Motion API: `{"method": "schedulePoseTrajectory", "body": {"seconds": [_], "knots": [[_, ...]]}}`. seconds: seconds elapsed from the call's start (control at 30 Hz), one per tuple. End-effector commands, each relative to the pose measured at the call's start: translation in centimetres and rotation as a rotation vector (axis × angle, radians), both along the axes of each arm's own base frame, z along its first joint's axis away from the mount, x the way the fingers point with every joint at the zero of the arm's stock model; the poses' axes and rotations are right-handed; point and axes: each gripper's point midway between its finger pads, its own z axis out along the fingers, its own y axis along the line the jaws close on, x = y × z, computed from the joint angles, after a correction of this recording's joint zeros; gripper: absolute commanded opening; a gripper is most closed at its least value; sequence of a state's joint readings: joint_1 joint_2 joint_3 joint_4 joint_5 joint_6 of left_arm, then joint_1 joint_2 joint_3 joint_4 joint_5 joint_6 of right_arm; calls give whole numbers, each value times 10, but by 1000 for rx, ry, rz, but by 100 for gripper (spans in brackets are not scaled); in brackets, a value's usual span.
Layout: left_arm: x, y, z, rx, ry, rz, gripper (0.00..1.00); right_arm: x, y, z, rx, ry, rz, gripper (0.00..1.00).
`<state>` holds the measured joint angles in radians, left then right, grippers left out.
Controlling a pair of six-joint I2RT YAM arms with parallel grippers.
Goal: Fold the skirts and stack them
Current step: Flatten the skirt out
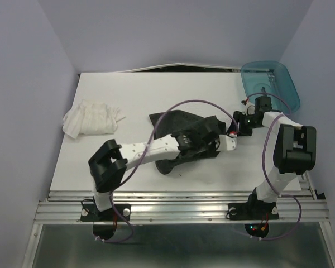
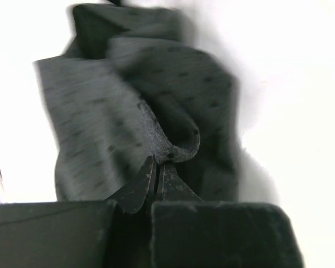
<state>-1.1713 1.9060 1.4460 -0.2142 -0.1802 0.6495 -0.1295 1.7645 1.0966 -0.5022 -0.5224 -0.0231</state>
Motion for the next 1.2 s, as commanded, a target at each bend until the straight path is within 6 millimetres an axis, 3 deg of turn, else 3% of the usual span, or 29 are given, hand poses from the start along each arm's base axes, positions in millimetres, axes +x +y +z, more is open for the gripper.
{"method": "schedulePoseTrajectory", "body": {"seconds": [0.0,0.03,0.1,0.17,0.2,0.33,0.5,0.6,0.73,0.97,1.17], "knots": [[4,23,108,-312,59,23,0,1,6,-8,25,-31,2,61],[-7,28,133,-386,92,-29,0,0,6,-10,28,-27,-1,61],[-11,49,156,-456,99,-46,0,-2,7,-13,32,-29,1,61],[-8,66,160,-480,108,-57,0,-4,9,-15,45,-29,6,60],[-7,78,172,-512,100,-61,0,-4,13,-16,47,-32,17,59],[-8,106,180,-561,157,-77,0,-2,26,-14,48,-41,22,59],[-9,134,167,-587,202,-62,0,3,38,-2,96,-64,46,59],[-7,145,164,-601,195,-40,0,-4,58,28,224,-115,132,58],[-4,149,162,-609,205,-30,0,-19,71,49,296,-152,215,59],[1,150,167,-626,238,-47,0,-60,91,52,395,-150,328,57],[4,152,171,-624,262,-68,0,-47,112,39,306,-203,406,53]]}}
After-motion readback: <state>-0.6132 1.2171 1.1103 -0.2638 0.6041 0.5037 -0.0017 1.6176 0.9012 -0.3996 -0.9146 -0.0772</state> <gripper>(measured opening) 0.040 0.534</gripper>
